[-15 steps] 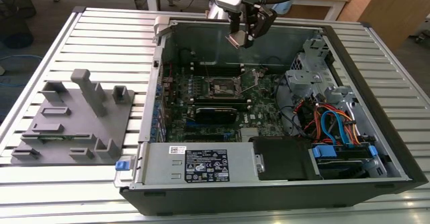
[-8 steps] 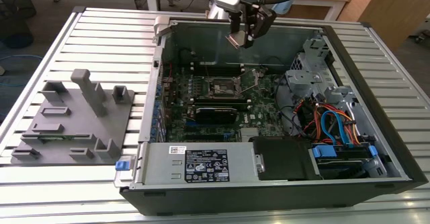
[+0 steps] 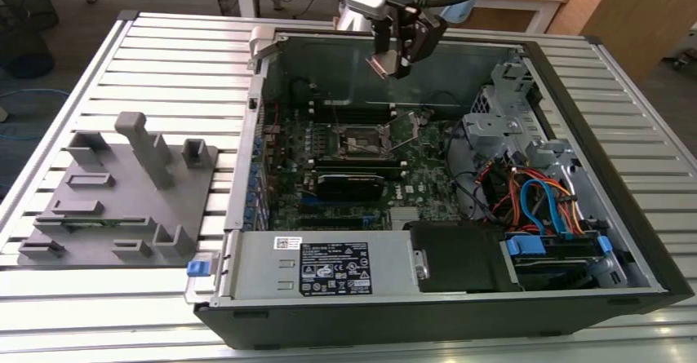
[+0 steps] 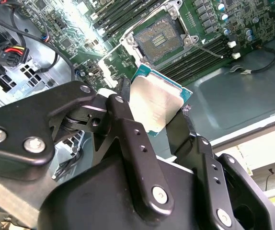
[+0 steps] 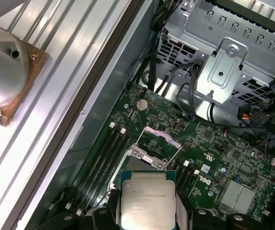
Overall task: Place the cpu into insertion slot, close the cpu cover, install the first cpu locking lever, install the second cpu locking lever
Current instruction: 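Place the cpu into insertion slot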
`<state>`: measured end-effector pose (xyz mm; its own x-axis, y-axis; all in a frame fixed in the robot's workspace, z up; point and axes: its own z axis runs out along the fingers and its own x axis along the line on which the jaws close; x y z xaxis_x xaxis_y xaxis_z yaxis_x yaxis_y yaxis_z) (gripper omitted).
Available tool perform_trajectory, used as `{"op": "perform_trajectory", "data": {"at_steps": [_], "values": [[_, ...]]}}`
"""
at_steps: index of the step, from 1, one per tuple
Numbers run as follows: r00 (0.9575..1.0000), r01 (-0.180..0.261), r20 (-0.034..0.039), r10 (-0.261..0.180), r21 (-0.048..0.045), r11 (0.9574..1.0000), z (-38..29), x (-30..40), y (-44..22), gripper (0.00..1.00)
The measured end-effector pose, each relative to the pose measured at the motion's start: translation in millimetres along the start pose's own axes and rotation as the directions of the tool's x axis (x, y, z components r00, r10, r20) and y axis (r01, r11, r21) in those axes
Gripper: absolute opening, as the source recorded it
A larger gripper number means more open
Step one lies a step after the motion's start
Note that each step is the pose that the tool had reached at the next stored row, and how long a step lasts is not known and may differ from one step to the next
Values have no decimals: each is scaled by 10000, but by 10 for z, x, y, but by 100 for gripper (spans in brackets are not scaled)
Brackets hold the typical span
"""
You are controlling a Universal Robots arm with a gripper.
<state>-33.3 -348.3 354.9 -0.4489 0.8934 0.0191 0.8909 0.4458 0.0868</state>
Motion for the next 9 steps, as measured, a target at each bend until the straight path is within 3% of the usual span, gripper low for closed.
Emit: {"op": "perform_trajectory", "data": {"at_steps": [9], "values": [[9996,-279,24,279,-6,9996,1,0,0,54]]}}
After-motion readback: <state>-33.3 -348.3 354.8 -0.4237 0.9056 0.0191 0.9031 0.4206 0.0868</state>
